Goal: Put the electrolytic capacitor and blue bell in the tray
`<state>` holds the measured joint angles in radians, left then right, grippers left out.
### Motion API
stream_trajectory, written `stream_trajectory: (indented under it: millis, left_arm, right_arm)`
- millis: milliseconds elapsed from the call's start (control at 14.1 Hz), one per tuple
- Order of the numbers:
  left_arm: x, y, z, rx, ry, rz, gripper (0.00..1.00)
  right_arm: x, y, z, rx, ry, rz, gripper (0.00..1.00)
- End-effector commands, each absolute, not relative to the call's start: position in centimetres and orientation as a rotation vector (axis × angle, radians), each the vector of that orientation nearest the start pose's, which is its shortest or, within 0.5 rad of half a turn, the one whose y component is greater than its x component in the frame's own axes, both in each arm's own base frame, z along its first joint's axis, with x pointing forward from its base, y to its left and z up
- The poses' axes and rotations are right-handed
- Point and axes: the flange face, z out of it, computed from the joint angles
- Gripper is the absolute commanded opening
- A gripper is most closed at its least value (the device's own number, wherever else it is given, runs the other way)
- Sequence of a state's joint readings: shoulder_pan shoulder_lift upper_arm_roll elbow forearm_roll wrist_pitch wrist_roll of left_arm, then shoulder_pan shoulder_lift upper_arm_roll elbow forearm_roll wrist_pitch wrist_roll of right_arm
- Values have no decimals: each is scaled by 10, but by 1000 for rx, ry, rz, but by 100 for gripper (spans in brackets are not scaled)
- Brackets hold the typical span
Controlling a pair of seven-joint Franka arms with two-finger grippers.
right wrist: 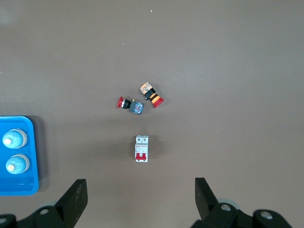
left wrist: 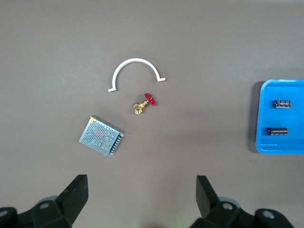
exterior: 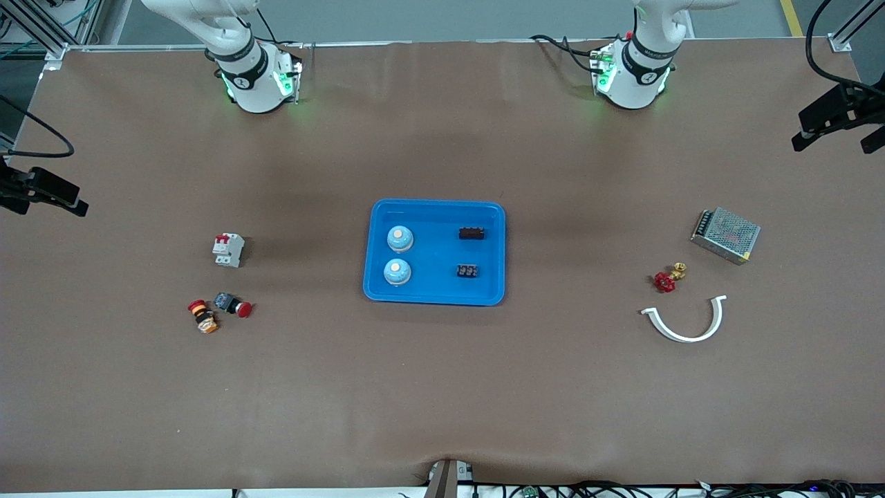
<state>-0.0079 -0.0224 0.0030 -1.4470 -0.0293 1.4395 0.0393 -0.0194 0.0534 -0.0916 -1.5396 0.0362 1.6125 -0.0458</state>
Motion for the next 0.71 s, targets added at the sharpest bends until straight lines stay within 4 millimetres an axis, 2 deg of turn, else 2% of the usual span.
stream_trajectory:
  millis: [0,213,355,498,640]
  left_arm:
    - [548,-14,684,-3184,110,9,100]
    - [555,-26,671,-3182,144,46,100]
    - [557,-26,668,-3173,173,53,100]
    - [556,-24,670,-3163,286,44,100]
    - [556,-24,672,-3160,300,38,100]
  right_arm:
    - [565,-60,619,-3113,133,-56,100]
    - [565,-59,619,-3113,128,-56,100]
    - [566,-59,618,-3113,128,-51,100]
    - [566,-60,618,-3113,130,-53,100]
    - [566,-60,618,-3113,133,-53,100]
